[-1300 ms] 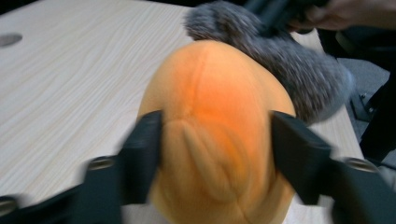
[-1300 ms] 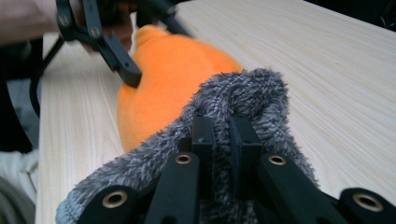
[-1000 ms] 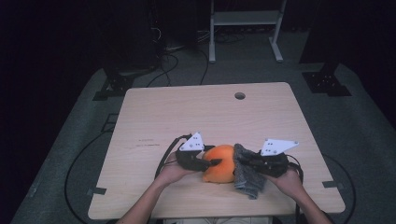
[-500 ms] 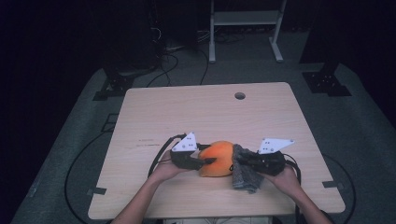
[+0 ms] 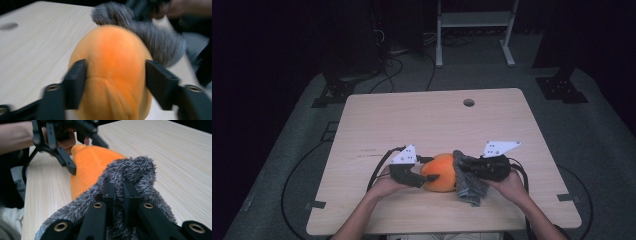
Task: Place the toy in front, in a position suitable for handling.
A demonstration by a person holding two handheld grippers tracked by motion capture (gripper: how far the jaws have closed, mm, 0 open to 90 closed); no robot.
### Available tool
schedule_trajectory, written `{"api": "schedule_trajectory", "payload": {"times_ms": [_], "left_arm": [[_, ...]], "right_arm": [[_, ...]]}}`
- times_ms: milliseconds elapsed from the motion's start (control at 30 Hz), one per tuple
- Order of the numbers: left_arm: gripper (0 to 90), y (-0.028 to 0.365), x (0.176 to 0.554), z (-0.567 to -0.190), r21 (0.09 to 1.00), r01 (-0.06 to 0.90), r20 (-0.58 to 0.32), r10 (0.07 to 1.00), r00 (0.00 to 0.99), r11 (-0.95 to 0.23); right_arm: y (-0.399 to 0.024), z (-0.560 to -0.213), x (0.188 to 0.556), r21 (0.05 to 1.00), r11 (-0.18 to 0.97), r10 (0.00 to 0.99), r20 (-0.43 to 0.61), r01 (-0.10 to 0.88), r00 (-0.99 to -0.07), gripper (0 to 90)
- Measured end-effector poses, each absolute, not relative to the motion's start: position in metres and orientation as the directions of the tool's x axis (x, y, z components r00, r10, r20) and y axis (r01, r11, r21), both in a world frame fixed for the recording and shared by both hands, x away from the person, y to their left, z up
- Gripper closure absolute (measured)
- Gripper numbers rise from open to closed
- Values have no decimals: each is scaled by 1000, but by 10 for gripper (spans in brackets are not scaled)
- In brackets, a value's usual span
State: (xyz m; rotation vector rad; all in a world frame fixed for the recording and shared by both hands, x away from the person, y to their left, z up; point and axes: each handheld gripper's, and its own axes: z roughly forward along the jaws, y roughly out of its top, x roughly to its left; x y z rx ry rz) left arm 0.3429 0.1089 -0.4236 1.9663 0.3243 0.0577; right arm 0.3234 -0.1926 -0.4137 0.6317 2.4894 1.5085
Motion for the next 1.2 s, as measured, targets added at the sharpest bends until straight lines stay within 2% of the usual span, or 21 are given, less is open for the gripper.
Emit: {"api": "schedule_trajectory", "payload": {"times_ms": [33,100,167,233,267,367,433,533,767,967,1200], "left_arm": [[262,107,343,-420,906,231,-145,252,957,-356],[246,99,341,-416,883,233,-116,293,949,-408],[257,90,338,-418,864,214,-81,295,952,-455],[408,87,334,-419,867,161,-20,291,957,-471],[453,86,332,-420,870,148,-5,291,957,-470],[517,83,330,-422,876,122,6,262,965,-467],[519,82,329,-421,872,106,20,251,968,-479],[517,87,329,-421,872,111,14,249,968,-478],[493,97,327,-427,887,144,-35,245,969,-439],[495,96,326,-427,888,138,-34,238,971,-438],[506,92,326,-426,885,116,-18,216,976,-452]], "right_arm": [[-191,-415,320,869,416,428,73,269,-901,819],[-189,-417,313,868,425,421,62,257,-905,820],[-189,-416,308,864,439,416,49,248,-908,820],[-191,-416,304,855,458,423,31,243,-906,820],[-193,-415,304,854,457,426,35,249,-904,820],[-197,-403,303,881,414,421,39,231,-906,821],[-193,-394,304,900,381,412,39,211,-910,821],[-184,-396,309,890,408,401,26,204,-916,821],[-200,-419,306,875,399,423,90,275,-902,821],[-221,-431,298,837,438,458,106,328,-882,821],[-212,-404,306,889,373,401,102,264,-910,818]]}}
